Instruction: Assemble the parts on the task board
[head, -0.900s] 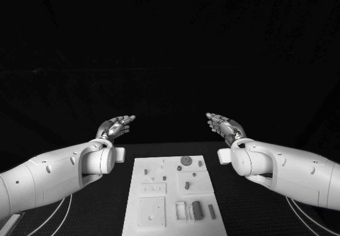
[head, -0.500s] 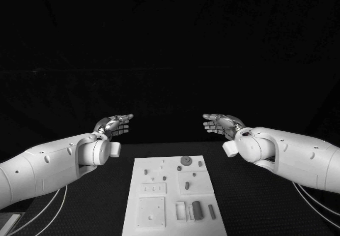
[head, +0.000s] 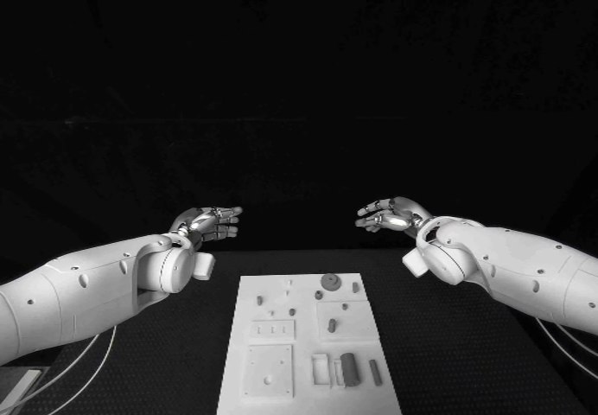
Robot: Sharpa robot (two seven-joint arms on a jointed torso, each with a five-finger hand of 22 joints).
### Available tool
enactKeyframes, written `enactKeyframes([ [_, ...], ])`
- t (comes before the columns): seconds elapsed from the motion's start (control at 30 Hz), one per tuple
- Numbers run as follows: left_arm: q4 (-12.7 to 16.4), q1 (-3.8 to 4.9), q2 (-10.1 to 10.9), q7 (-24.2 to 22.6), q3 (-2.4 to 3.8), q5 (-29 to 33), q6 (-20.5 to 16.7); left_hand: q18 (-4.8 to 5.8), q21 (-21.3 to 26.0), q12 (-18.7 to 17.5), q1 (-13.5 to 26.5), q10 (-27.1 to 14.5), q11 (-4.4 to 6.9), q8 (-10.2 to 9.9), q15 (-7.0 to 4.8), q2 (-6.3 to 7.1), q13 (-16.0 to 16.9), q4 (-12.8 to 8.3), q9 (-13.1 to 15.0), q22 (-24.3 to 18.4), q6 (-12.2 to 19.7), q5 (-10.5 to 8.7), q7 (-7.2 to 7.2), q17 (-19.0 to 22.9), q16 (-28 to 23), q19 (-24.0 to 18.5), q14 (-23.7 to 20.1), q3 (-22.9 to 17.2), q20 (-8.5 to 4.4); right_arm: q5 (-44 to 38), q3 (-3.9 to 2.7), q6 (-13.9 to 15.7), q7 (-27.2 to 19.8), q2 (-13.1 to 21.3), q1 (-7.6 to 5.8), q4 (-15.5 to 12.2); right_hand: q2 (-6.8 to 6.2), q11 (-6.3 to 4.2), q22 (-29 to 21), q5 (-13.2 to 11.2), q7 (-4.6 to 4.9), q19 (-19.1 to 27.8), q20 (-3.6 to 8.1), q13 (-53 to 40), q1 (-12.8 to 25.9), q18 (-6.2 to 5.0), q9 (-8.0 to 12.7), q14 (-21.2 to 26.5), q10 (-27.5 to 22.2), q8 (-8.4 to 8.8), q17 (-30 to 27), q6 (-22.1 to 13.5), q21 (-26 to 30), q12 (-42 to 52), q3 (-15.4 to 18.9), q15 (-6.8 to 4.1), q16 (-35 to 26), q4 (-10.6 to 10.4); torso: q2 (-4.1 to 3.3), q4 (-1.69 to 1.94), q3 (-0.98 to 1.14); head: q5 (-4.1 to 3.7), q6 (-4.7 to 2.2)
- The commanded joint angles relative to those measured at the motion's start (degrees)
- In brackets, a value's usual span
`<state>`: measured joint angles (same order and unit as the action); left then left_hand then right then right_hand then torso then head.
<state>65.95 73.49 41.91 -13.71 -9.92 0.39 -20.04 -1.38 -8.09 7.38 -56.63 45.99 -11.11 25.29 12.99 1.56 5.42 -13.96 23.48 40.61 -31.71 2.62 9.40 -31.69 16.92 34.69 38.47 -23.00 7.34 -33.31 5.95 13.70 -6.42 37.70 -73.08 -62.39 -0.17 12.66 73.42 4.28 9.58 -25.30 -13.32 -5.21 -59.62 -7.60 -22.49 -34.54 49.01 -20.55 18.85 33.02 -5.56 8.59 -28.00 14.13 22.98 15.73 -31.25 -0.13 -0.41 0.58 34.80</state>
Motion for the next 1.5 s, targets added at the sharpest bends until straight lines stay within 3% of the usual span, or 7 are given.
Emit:
enactKeyframes([
  [0.03,0.9,0.07,0.4,-2.0,-0.02,-6.5,4.4,-1.06,-0.7,1.1,-0.5,2.6,0.39,0.7,-0.73,-0.51,0.4,-0.2,0.2,0.2,-2.0,0.31,2.06,-0.3,1.1,1.8,2.3,-0.6,-0.54,-16.6,-0.01,1.3,-0.1,-0.1,0.03,0.5,-0.91,-1.96,0.2,0.3,3.34,-6.3,0.14,-0.6,-3.2,-3.11,-1.5,-6.2,7.2,-2.45,1.1,6.3,-0.2,1.6,-0.5,-1.74,2.2,1.0,-0.14,0.17,0.23,0.13,-0.12],
  [0.27,3.9,0.07,2.3,-1.6,-0.05,-11.1,7.9,-3.21,-4.9,5.8,-5.1,14.5,2.96,2.7,-5.81,0.37,3.2,-2.6,0.3,1.4,-10.2,0.31,1.93,-3.3,6.9,12.3,14.2,-4.4,-3.43,-27.2,-0.01,2.2,-0.2,0.1,0.05,0.5,-1.77,-4.22,-0.1,0.3,2.16,-11.8,0.3,-1.9,-5.5,-4.89,-2.8,-11.7,13.0,-3.02,2.7,9.8,-0.6,2.6,-0.2,-4.03,3.8,1.1,-0.73,0.89,0.42,-0.44,-0.23],
  [0.43,6.5,0.09,3.4,-1.8,-0.03,-10.0,8.0,-2.71,-4.3,4.9,-7.7,15.3,3.08,1.9,-5.94,1.34,3.5,-2.7,-0.3,0.8,-11.3,0.24,1.72,-3.9,6.5,13.1,14.6,-5.1,-3.86,-31.8,-0.02,-1.5,-0.3,-0.2,0.05,0.7,-2.65,-4.99,-0.2,0.3,1.94,-14.7,0.3,-2.7,-6.0,-5.8,-3.2,-14.3,15.2,-2.51,4.1,10.6,-0.7,2.5,0.3,-5.16,4.5,1.0,-1.18,1.73,0.36,-0.97,-0.16],
  [0.9,16.0,0.15,8.0,-0.7,0.03,-7.4,8.4,-1.73,-3.1,2.1,-8.0,13.7,1.99,0.1,-5.49,1.9,3.0,-2.6,-1.1,0.1,-10.4,0.24,2.17,-4.3,5.3,13.0,13.9,-4.2,-4.26,-47.9,-0.02,-0.6,4.1,-4.3,1.19,3.2,-3.97,-7.42,0.7,0.3,1.81,-22.2,1.09,-8.2,-7.7,-7.4,-3.2,-21.2,21.3,0.62,10.0,9.1,-2.3,4.3,0.8,-8.63,7.5,1.0,-3.85,3.64,0.37,-2.32,-0.15],
  [1.1,16.7,0.46,7.9,-0.1,0.19,-5.9,9.1,-1.48,-2.9,1.5,-7.3,13.4,1.8,-0.3,-5.49,1.97,2.9,-2.6,-1.3,0.0,-10.1,0.23,2.4,-4.4,5.0,13.1,14.0,-3.7,-4.47,-50.3,-0.03,-2.1,6.3,-6.6,1.78,4.6,-4.01,-9.7,3.0,0.2,-0.18,-31.7,4.38,-17.7,-7.1,-7.4,-3.1,-28.9,28.8,1.36,17.6,10.4,-7.3,13.1,2.7,-13.06,15.7,1.0,-5.4,4.55,0.32,-2.81,-0.09],
  [1.37,16.4,0.56,7.2,-0.3,0.2,-5.9,9.2,-1.34,-2.8,1.2,-7.1,13.4,1.75,-0.4,-5.48,1.84,2.9,-2.5,-1.3,-0.1,-10.1,0.23,2.45,-4.6,4.9,13.2,14.0,-3.5,-4.58,-53.2,-0.03,-5.9,7.4,-8.2,2.55,4.9,-3.04,-10.83,3.1,0.4,-1.15,-41.1,9.64,-44.8,-6.7,-7.4,-2.8,-31.8,23.8,3.31,35.6,13.3,-21.0,42.7,5.3,-18.44,37.8,0.8,-7.32,5.57,0.09,-3.58,-0.2],
  [1.5,16.0,0.52,6.7,-0.2,0.14,-5.8,9.3,-1.26,-2.7,1.1,-6.9,13.5,1.74,-0.5,-5.47,1.75,2.9,-2.5,-1.3,-0.2,-10.1,0.23,2.46,-4.6,4.8,13.2,14.0,-3.4,-4.64,-53.8,-0.02,-6.4,7.7,-8.4,2.97,4.8,-3.11,-10.47,3.2,0.4,-0.85,-40.1,11.36,-53.9,-6.5,-7.4,-3.2,-30.9,19.7,4.3,41.9,14.2,-32.4,55.0,4.6,-17.92,47.4,0.9,-8.22,6.07,-0.02,-3.79,-0.4],
])
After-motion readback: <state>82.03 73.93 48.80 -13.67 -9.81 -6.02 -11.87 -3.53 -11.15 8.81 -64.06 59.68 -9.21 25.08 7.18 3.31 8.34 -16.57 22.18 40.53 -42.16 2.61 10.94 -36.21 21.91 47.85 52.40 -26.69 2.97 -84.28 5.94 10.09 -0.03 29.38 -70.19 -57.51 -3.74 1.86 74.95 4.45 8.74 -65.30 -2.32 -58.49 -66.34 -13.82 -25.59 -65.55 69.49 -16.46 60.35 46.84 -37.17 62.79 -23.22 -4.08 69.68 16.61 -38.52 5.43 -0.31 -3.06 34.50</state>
